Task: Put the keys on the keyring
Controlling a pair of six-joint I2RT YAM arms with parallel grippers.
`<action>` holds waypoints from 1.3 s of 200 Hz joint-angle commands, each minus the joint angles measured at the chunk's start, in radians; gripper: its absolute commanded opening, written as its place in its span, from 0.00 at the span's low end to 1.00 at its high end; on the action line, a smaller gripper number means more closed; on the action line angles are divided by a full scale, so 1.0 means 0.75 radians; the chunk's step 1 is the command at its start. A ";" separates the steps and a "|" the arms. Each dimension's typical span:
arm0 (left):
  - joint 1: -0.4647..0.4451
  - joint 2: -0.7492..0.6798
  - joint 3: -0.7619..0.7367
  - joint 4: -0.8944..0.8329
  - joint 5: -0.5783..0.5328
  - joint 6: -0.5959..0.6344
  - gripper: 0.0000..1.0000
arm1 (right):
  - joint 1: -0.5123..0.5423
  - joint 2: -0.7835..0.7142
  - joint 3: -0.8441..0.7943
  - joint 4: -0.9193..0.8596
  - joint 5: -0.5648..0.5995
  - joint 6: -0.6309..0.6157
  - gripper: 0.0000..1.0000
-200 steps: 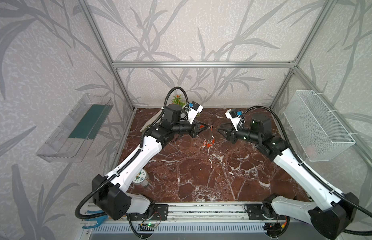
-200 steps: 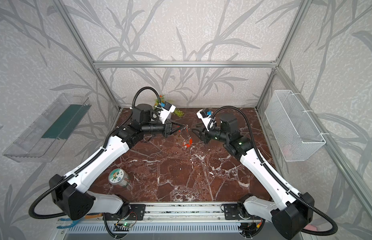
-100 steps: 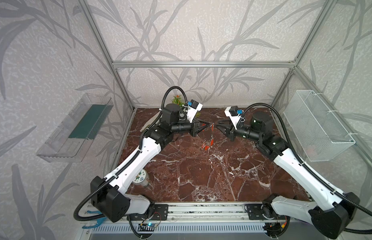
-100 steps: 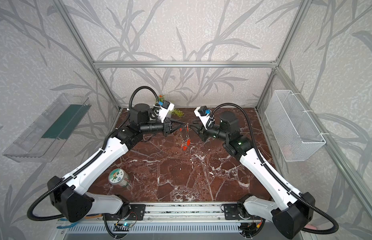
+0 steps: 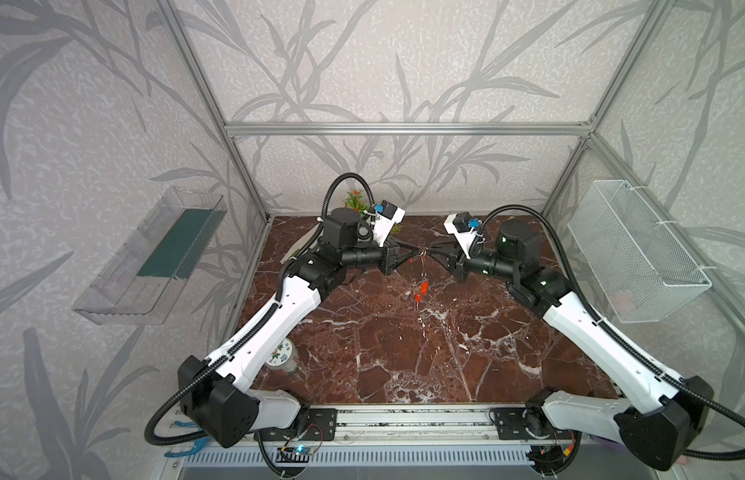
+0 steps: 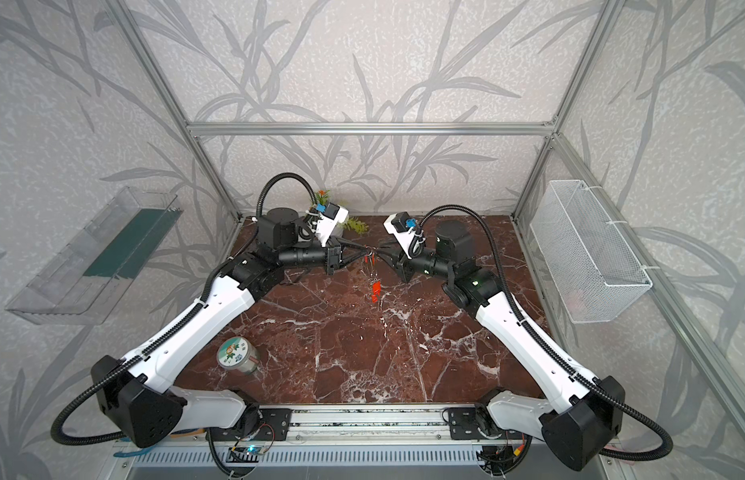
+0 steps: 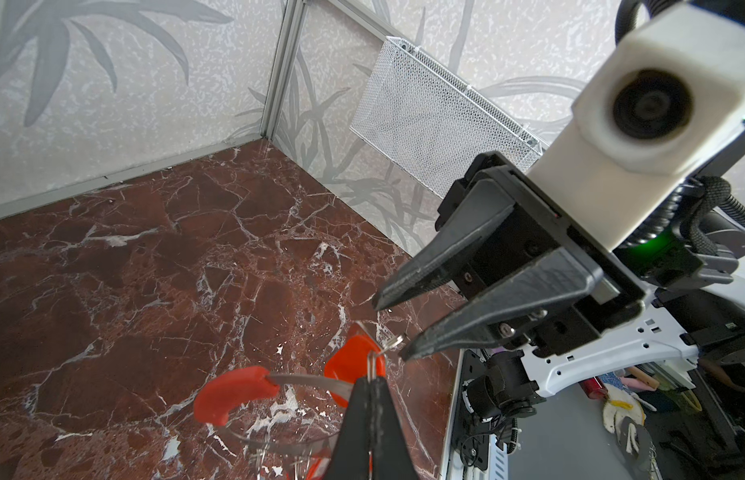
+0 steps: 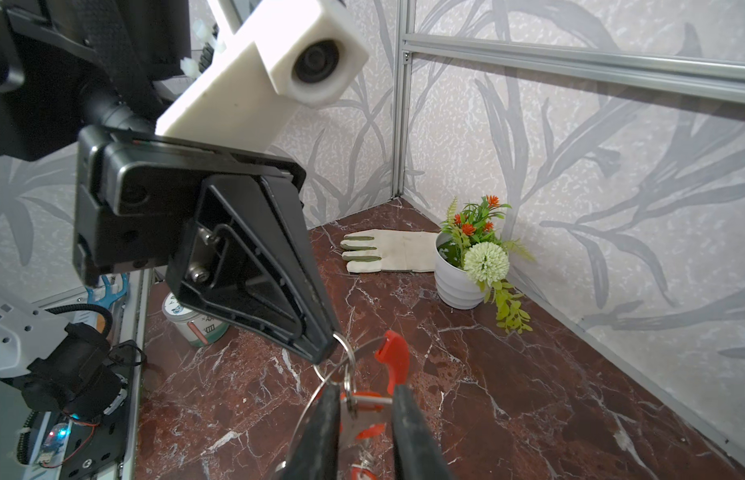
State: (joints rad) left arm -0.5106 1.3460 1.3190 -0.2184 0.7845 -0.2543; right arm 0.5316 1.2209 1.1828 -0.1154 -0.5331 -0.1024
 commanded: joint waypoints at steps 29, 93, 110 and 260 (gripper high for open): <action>-0.012 -0.059 -0.006 0.006 0.024 0.018 0.00 | 0.035 0.008 0.054 -0.048 -0.008 -0.032 0.06; -0.012 -0.102 -0.056 0.121 -0.065 -0.050 0.00 | 0.092 -0.018 0.006 -0.070 0.023 -0.032 0.00; -0.011 -0.110 -0.074 0.196 -0.091 -0.095 0.00 | 0.113 -0.024 -0.020 -0.058 0.044 -0.023 0.00; -0.010 -0.090 -0.230 0.667 -0.171 -0.398 0.00 | 0.038 -0.077 -0.196 0.309 0.043 0.386 0.23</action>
State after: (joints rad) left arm -0.5175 1.2900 1.1366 0.1658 0.6708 -0.5083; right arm 0.5873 1.1950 1.0557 0.0025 -0.4541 0.0731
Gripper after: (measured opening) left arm 0.049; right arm 0.215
